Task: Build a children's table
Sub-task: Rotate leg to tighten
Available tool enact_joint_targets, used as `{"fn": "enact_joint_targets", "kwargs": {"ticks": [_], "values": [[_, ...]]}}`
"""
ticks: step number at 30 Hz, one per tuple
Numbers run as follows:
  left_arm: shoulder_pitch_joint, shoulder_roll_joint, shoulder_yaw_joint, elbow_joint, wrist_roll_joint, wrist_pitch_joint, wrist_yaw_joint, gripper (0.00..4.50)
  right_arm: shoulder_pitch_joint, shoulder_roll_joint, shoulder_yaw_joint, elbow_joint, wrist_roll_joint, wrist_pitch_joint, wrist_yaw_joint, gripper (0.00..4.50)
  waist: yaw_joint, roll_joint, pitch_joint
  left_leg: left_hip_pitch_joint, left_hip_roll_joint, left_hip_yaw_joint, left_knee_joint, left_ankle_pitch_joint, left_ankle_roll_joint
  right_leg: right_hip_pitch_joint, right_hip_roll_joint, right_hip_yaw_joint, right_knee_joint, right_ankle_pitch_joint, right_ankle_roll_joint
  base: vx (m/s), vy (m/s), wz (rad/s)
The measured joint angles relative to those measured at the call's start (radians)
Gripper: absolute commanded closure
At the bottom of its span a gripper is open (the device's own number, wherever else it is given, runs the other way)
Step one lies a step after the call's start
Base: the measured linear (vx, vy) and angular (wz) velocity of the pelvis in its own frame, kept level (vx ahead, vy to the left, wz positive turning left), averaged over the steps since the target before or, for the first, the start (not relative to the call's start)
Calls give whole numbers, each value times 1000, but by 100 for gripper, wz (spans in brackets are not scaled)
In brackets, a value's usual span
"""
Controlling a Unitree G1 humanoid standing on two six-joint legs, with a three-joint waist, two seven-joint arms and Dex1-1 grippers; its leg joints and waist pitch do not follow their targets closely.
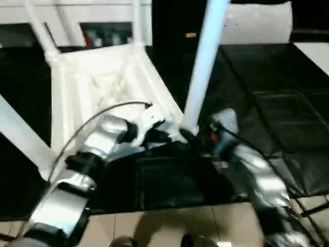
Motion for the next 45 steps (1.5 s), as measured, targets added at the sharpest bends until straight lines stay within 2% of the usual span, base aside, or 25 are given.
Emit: {"fn": "enact_joint_targets", "kwargs": {"ticks": [6, 10, 13, 14, 17, 19, 21, 24, 25, 29, 30, 32, 35, 37, 41, 43, 45], "values": [[-18, 30, -27, 67, 1, -127, -70, 450, 106, -138, -78, -101, 80, 70, 89, 3, 21, 0, 0, 0, 0, 0, 3, -1, 1, 2, 0, 0, 0, 0, 0, 0, 0, 0], [-21, 17, -23, 91, 7, -167, -53, 450, 186, -147, -107, -188, 131, 100, 106, 3, 30, 2, -1, 0, 1, 0, 3, -1, 1, 2, 0, -1, 1, 0, 1, 0, 0, 0], [-26, 2, -13, 113, 4, -169, -27, 450, 222, -147, -109, -284, 206, 160, 116, 3, 29, 4, -3, 0, 1, 0, 4, -1, 1, 3, 0, 0, 1, 1, 1, 0, 0, 0], [-26, -2, -10, 115, 3, -166, -22, 405, 229, -147, -107, -315, 229, 182, 120, 0, 29, 5, -3, -1, 1, 0, 5, -1, 1, 3, 0, 0, 1, 1, 1, 0, 0, 0], [-27, -26, 45, 100, -51, -150, 8, 388, 235, -136, -84, -391, 278, 232, 124, 0, 30, 6, -4, -1, 2, -1, 6, -1, 1, 5, 0, -1, 2, 2, 1, 0, 0, 0], [-28, -30, 80, 54, -93, -127, 18, 375, 230, -111, -51, -429, 298, 249, 120, 0, 28, 8, -5, 1, 2, -1, 7, -1, 0, 7, 0, -1, 2, 2, 0, 0, 0, 0], [-22, -27, 103, 5, -123, -100, 21, 352, 215, -82, -45, -436, 318, 267, 97, 0, 24, 11, -7, 1, 2, 0, 8, -1, -1, 7, 0, -1, 3, 2, 1, 0, 0, 0], [65, -12, 142, -157, -180, -18, 23, 334, 138, -13, -41, -449, 335, 302, 7, 0, 12, 13, -9, 2, 3, 0, 10, -3, -4, 7, 0, -1, 5, 2, 3, 0, 0, 0], [93, -10, 145, -188, -194, 3, 21, 311, 119, 1, -41, -454, 340, 303, -13, 0, 12, 13, -9, 2, 3, 0, 10, -2, -5, 7, 0, -1, 7, 2, 3, 0, 0, 0], [231, 24, 170, -364, -249, 118, 21, 295, 63, 56, -37, -451, 344, 304, -92, 0, 11, 13, -9, 1, 3, -1, 12, -2, -7, 5, 1, -1, 10, 1, 5, 0, 0, 0], [286, 37, 181, -446, -278, 159, 28, 268, 45, 72, -33, -440, 342, 302, -107, 0, 7, 13, -9, 1, 3, 0, 13, -3, -8, 5, 0, 0, 12, 1, 5, 0, 0, 0], [348, 43, 188, -538, -309, 211, 33, 258, 23, 85, -27, -421, 338, 298, -121, 0, 5, 13, -9, 0, 3, -1, 14, -2, -8, 4, 0, 0, 13, 1, 5, 0, 0, 0], [483, 61, 201, -722, -348, 290, 64, 226, -31, 117, -6, -348, 303, 270, -151, 0, -1, 13, -9, 1, 3, 0, 17, -3, -8, 4, 1, 1, 15, 0, 6, 0, 0, 0], [582, 53, 215, -828, -366, 332, 109, 212, -84, 126, 10, -279, 252, 232, -192, 0, -11, 13, -9, 1, 3, -1, 19, -3, -8, 4, 1, 1, 17, 0, 6, 0, 0, 0], [679, 57, 252, -950, -403, 390, 162, 175, -125, 126, 4, -206, 202, 190, -260, 0, -16, 13, -8, 2, 3, -2, 21, -2, -8, 5, 1, 1, 16, 0, 6, 0, 0, 0], [732, 77, 290, -1008, -416, 403, 178, 166, -158, 117, 2, -156, 179, 159, -295, 0, -24, 13, -8, 2, 3, -2, 22, -2, -7, 5, 1, 2, 15, 0, 6, 0, 0, 0], [774, 103, 321, -1032, -428, 414, 183, 145, -171, 101, -23, -119, 152, 125, -339, 0, -28, 13, -8, 2, 3, -2, 25, -2, -7, 8, 1, 2, 12, 0, 7, 0, 0, 0]]}}
